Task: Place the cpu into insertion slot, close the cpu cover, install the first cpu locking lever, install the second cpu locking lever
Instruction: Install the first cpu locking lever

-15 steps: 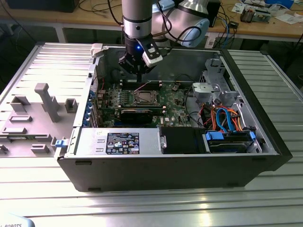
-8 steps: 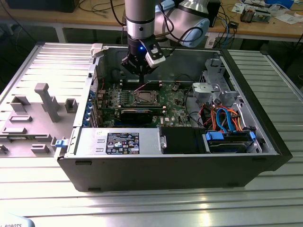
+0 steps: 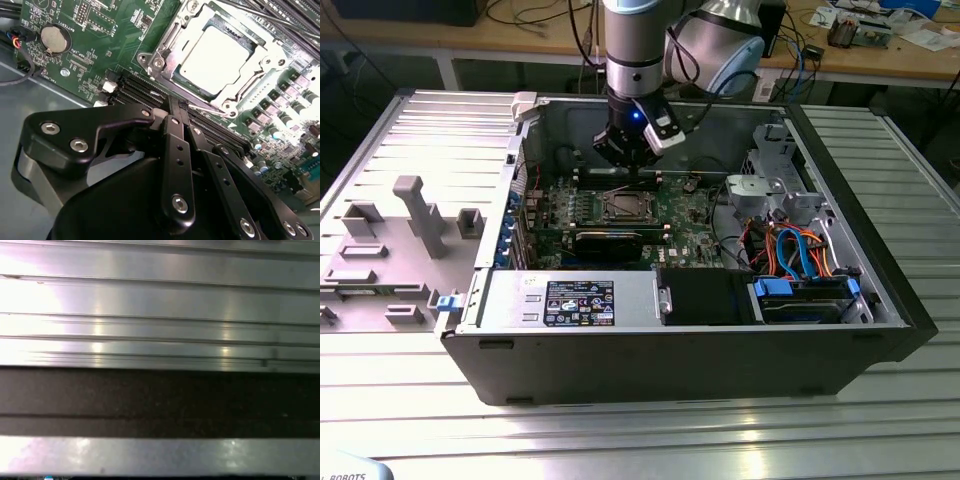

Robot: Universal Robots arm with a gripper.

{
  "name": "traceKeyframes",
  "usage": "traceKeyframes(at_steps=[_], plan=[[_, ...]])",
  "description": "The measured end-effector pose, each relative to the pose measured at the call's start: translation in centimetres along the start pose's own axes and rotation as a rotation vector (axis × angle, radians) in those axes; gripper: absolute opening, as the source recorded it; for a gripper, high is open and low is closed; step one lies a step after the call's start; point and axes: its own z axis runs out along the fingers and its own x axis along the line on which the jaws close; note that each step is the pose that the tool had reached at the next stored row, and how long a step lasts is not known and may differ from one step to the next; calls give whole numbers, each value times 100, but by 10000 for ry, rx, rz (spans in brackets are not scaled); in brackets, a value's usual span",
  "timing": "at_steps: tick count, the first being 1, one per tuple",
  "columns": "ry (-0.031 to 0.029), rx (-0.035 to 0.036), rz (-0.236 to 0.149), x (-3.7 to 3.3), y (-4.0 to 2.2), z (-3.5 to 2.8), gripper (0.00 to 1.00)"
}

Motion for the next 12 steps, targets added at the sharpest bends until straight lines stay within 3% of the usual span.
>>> traceKeyframes(at_steps=[12], plan=[[-5,34,-4,-40,-1,89,11]])
